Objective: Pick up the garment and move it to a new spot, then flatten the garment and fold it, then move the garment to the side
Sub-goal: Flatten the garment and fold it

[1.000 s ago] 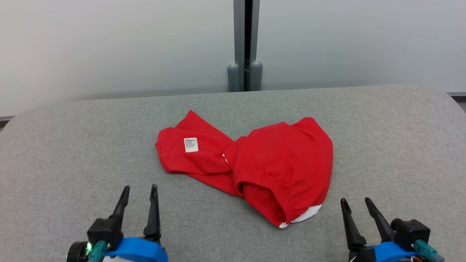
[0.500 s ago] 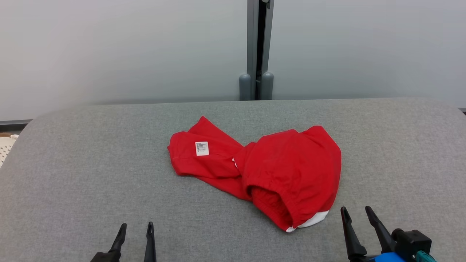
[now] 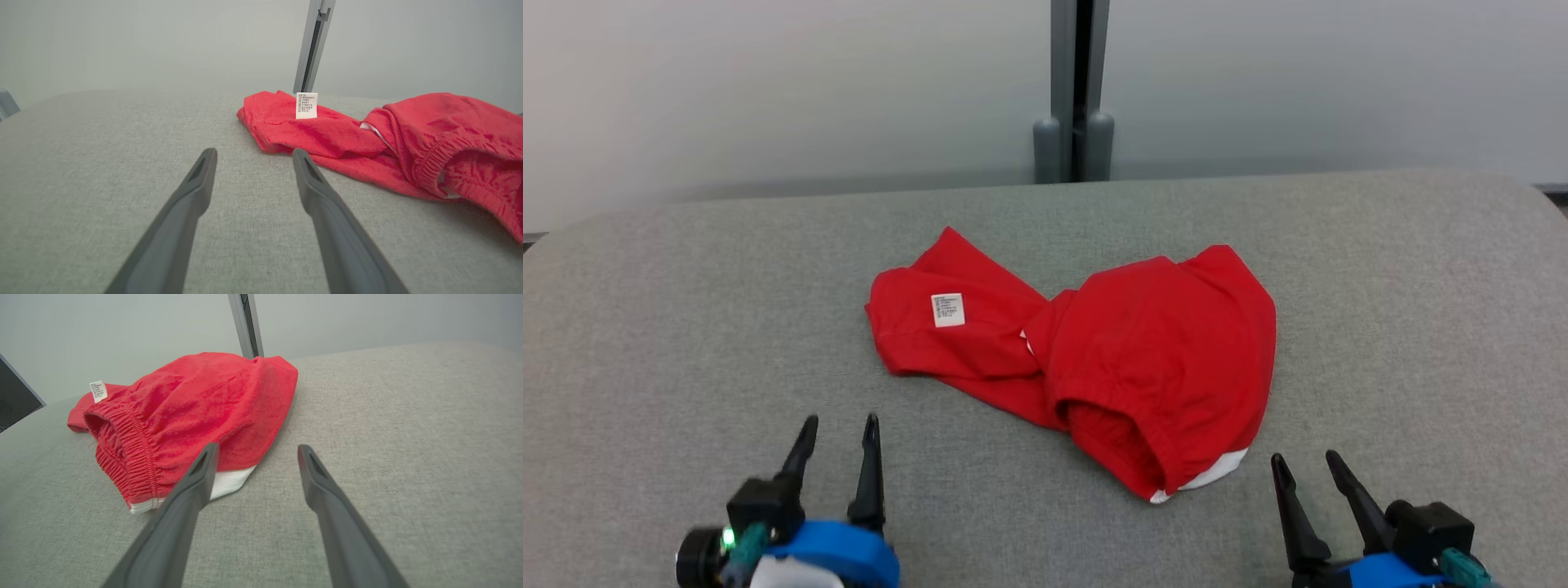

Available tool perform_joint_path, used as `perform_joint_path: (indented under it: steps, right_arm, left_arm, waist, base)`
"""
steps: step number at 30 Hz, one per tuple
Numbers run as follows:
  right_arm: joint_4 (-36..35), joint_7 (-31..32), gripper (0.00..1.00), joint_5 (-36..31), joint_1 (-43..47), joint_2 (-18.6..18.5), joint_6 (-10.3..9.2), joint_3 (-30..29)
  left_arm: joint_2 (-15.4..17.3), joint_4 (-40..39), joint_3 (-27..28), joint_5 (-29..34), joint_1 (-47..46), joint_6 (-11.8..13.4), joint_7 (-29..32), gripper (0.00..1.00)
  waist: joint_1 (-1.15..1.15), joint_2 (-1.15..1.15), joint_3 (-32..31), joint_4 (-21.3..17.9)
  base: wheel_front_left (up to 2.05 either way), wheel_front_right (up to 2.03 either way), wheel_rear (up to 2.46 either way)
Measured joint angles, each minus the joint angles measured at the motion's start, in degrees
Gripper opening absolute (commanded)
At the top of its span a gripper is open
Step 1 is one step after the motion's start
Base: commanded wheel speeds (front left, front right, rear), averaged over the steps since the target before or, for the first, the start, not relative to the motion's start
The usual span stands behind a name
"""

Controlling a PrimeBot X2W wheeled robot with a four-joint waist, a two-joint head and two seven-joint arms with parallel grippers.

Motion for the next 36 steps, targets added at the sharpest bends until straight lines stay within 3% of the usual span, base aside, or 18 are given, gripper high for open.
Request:
perform_joint_path:
  steps: [11,20,21,22,23,30,36]
  right_arm:
    - [-0.54,0.00,1.00,0.47,-7.01,0.00,0.00,2.67]
    - [-0.01,0.00,1.00,1.22,-8.78,-0.01,0.00,3.33]
    - [0.03,0.00,1.00,1.24,-8.81,-0.01,0.00,3.36]
    - [0.10,0.00,1.00,1.37,-8.82,-0.01,0.00,3.35]
    - [0.18,0.00,1.00,1.40,-8.83,-0.02,0.00,3.31]
    - [0.80,0.00,1.00,1.62,-9.01,-0.01,0.00,3.45]
    - [1.92,0.00,1.00,1.78,-7.20,0.00,0.00,3.20]
  left_arm:
    - [2.00,14.08,-0.88,0.99,-25.38,-1.40,0.00,1.00]
    - [2.70,31.43,-1.60,0.14,-33.05,-1.43,1.36,1.00]
    - [2.53,32.88,-1.77,0.00,-33.71,-1.44,1.49,0.93]
    - [2.47,34.17,-2.04,-0.14,-34.23,-1.44,1.86,0.13]
    - [2.43,35.24,-2.81,-0.05,-34.85,-1.44,1.85,0.00]
    - [1.47,37.75,-6.76,-1.57,-35.49,-1.53,0.70,0.00]
    - [2.35,26.48,-12.44,-3.96,-39.27,-1.75,0.13,0.00]
  waist:
    - [0.03,0.00,12.35,-4.44]
    - [0.01,0.00,15.74,-6.37]
    - [0.00,0.00,15.80,-6.38]
    - [0.00,0.00,15.82,-6.36]
    - [0.00,0.00,15.80,-6.30]
    - [0.01,0.00,12.77,-4.65]
    - [0.00,0.00,7.13,-1.91]
  base:
    - [0.00,0.00,0.00]
    - [0.00,0.00,0.00]
    - [0.00,0.00,0.00]
    - [0.00,0.00,0.00]
    - [0.00,0.00,0.00]
    - [0.00,0.00,0.00]
    - [0.00,0.00,0.00]
